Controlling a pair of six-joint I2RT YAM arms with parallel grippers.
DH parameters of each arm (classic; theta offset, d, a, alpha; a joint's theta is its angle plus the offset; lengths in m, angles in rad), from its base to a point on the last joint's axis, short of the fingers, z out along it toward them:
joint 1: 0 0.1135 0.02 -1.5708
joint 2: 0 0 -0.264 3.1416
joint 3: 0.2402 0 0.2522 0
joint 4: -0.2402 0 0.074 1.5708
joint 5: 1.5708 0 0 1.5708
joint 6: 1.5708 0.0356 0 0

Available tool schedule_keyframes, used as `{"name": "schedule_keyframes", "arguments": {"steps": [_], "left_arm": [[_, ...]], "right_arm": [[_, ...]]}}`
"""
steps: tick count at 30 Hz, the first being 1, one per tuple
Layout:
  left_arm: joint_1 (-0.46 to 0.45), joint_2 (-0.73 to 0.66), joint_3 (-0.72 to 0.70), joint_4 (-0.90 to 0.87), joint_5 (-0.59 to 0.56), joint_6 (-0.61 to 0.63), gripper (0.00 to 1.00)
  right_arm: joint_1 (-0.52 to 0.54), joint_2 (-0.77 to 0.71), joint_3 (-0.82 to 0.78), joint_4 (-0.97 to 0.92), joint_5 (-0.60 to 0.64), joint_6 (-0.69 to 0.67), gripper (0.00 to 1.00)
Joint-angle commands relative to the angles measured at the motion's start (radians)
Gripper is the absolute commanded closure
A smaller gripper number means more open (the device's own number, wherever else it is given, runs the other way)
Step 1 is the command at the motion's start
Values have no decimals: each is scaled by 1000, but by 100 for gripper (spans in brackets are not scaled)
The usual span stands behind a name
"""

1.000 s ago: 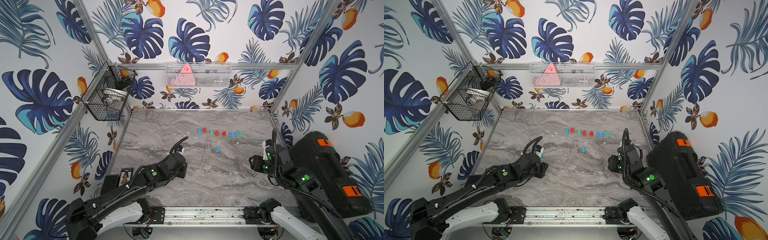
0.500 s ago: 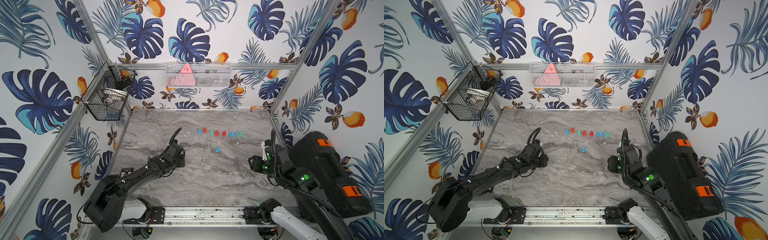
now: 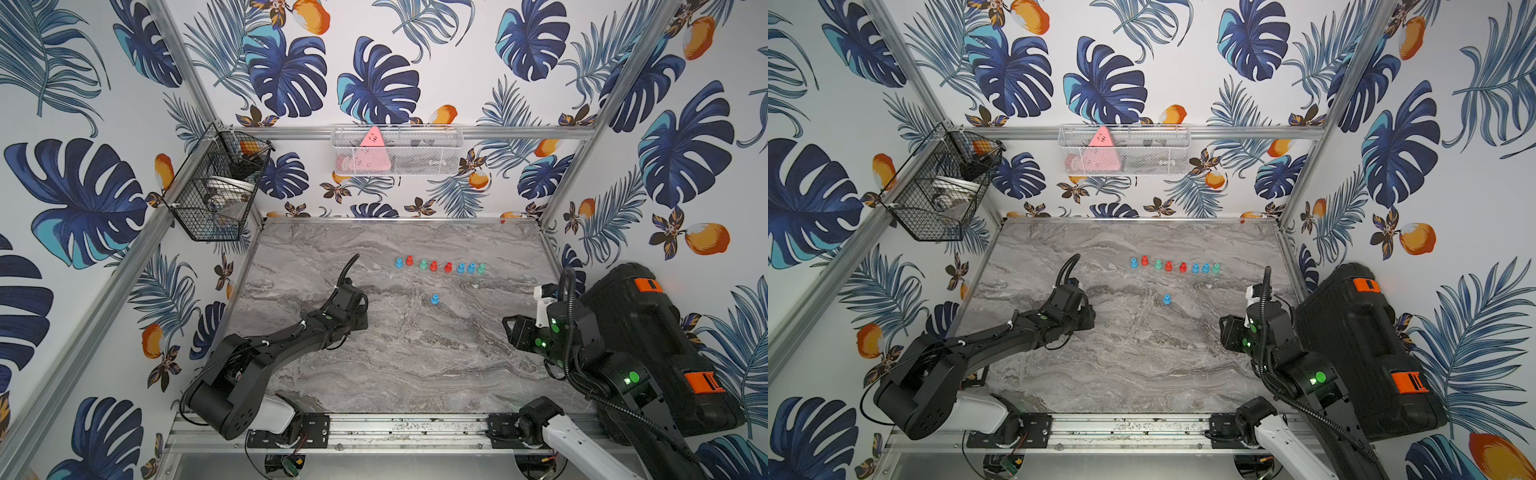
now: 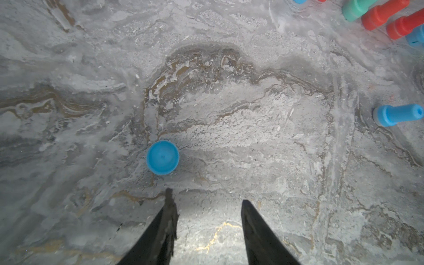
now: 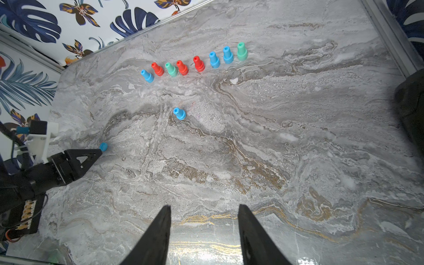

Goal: Close the stamp cap
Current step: Move the cover to the center of the board.

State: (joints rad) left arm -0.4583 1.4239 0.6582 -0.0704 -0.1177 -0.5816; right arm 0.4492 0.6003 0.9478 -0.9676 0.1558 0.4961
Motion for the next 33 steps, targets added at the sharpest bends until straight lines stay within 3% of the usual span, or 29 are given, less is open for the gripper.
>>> {"name": "schedule_keyframes", "arguments": {"steps": [1,7,11,21,33], "left_arm": [[3,6,-13,58,-9,-12,49],[3,14,-32,79,-16,-4,50],[4,18,-37,90,2,-6,50],[4,-3,-62,107,-14,14,50],[4,-11,-62,117,-23,33,50]], "right_arm": [[0,-23,-7,28,29,8,50],[0,-2,6,-2,148,59,50],[0,0,-1,7,264,92,39],[0,134,216,-14,199,25,38],[0,-29,6,34,81,18,38]]}}
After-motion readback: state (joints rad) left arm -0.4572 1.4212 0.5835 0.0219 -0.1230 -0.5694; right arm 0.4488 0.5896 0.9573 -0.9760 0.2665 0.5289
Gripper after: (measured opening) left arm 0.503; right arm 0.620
